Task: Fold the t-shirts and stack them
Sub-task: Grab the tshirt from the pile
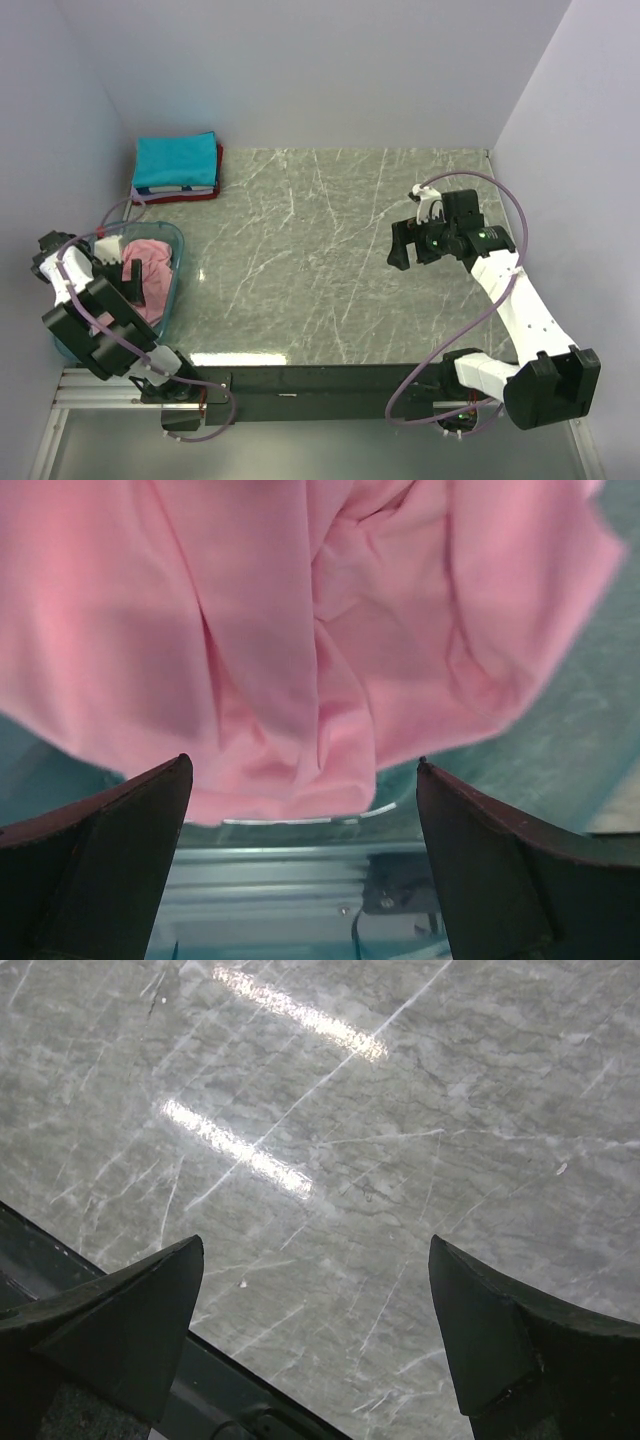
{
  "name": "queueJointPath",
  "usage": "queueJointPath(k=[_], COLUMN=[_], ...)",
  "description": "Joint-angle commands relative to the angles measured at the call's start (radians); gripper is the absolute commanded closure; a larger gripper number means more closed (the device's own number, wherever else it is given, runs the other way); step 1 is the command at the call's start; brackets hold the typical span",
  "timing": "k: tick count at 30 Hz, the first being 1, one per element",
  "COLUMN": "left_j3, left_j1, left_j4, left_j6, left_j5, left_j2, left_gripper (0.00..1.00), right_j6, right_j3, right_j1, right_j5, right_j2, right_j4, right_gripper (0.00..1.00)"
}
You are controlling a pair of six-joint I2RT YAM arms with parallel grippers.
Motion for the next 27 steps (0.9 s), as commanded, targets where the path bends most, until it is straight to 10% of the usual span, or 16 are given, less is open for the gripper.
queueJointPath(k=[1, 9, 16, 23, 27], left_j3=[-0.062, -0.088, 0.122, 0.668, 1.014], left_j1=[0.001, 0.002, 0.012, -0.056, -0.312], left_j4=[0.185, 0.273, 0.035, -0.308, -0.335], left_j6=[0.023, -0.007, 0.018, -0.013, -0.185], left_j5=[-0.054, -0.037, 0.110, 0.363, 0.438], left_j2=[0.043, 0.142, 0.033, 0.010, 0.030], left_gripper=[0.00, 0.07, 0.99, 1.00, 1.00], right_j6=[-0.010, -0.016, -0.019, -0.015, 0.002], right_j3=[0.055, 0.061, 0.055, 0.050, 0.047], right_j1=[-0.004, -0.002, -0.001, -0.002, -0.004], right_j5=[-0.015, -0.015, -0.031, -0.037, -0.023], right_j2=[0.018, 0.023, 0.015, -0.003, -0.023], right_j4=[-0.003, -0.008, -0.005, 0.008, 0.029], right_gripper=[0.00, 0.00, 0.00, 0.00, 0.00])
